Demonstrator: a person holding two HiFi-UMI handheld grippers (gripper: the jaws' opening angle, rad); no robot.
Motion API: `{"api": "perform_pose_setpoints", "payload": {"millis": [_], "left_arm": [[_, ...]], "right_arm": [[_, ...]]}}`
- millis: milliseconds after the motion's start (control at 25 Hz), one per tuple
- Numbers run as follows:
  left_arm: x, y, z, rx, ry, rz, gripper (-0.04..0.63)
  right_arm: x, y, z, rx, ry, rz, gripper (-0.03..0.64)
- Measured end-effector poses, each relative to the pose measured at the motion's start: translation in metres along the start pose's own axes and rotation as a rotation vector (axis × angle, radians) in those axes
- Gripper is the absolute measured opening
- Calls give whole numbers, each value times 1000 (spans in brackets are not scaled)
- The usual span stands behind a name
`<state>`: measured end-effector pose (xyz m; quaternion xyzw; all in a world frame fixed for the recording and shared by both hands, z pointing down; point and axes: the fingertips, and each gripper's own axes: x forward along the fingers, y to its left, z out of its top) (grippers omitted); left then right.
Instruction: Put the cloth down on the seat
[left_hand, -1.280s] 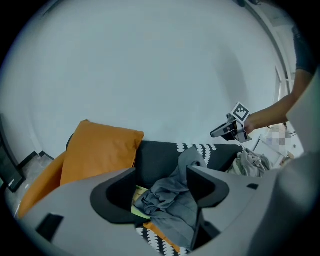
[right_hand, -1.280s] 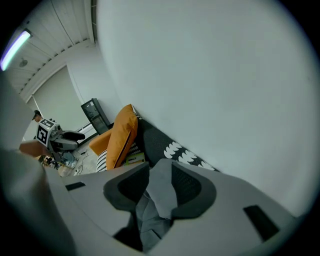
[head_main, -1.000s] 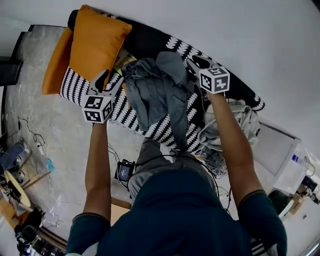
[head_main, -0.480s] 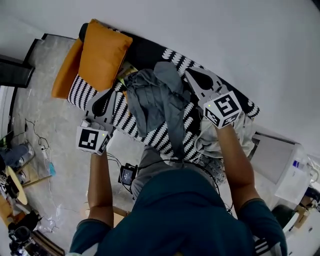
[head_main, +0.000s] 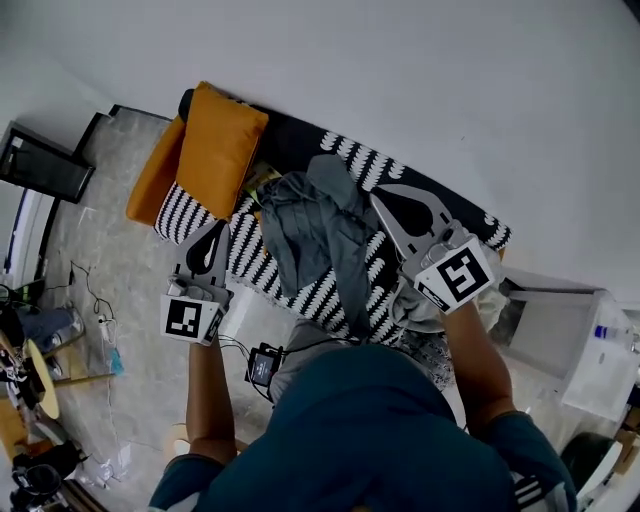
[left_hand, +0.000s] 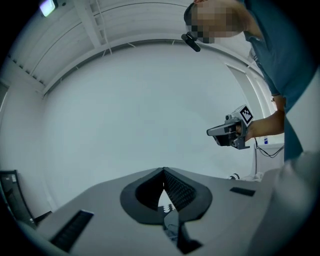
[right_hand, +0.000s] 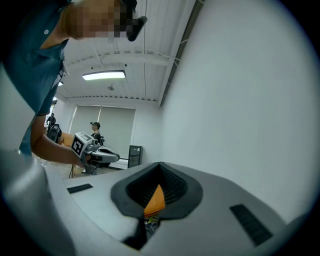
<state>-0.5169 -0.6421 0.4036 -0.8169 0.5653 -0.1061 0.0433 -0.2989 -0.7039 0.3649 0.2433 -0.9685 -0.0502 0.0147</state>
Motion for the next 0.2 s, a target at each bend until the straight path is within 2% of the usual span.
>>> {"api": "perform_pose_setpoints", "payload": {"millis": [200], "left_arm": [[-32, -44, 18, 13, 13, 9, 5]], "right_arm": [[-61, 24, 16, -5, 3, 13, 14]]}}
